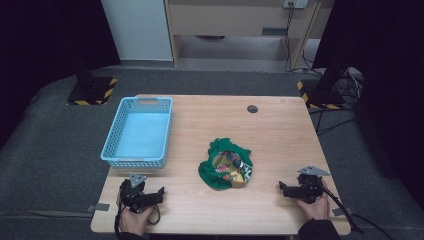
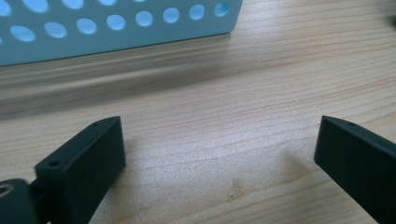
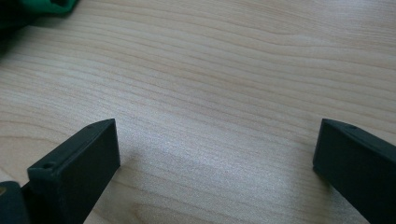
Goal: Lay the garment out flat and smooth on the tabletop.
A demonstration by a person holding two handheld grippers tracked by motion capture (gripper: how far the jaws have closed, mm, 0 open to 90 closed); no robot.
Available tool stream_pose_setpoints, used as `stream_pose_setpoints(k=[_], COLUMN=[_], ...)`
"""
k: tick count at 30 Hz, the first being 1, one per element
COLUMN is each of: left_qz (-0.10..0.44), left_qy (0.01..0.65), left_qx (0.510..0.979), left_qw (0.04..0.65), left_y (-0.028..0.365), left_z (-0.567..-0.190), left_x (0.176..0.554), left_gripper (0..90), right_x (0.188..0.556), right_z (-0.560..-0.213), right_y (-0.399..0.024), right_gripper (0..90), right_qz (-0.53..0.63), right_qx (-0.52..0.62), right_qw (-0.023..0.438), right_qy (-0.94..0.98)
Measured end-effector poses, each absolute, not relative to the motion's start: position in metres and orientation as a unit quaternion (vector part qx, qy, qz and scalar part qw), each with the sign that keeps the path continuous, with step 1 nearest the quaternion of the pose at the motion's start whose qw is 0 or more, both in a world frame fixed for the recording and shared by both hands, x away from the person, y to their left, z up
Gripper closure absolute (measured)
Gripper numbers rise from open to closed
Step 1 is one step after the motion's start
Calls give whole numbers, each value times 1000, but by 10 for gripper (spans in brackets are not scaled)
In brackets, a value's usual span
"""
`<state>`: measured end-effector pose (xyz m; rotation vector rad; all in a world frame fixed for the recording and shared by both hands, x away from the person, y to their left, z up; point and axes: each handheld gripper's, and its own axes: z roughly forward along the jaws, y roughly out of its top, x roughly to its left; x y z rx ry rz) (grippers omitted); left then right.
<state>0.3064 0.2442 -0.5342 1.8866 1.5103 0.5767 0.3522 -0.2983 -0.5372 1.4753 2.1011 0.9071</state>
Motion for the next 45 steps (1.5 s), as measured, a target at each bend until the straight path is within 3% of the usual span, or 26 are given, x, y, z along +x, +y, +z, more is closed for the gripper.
stream_pose_setpoints(k=[5,9,26,45], left_qz=[219,216,239,201], left_qy=[576,578,545,501], left_qx=[716,712,713,732], left_qw=[327,335,370,415], left_y=[242,240,220,153], left_z=[-534,-531,-510,-503], left_x=[303,297,280,287], left_gripper=[22,86,95,138], right_x=[352,353,353,354], right_z=[-537,-538,-538,-538], right_y=[-298,-297,-296,-296], right_gripper=[6,6,6,6], right_qz=[323,319,317,317], right_qx=[529,526,525,525], right_qw=[210,213,215,214], right_qy=[756,759,760,760])
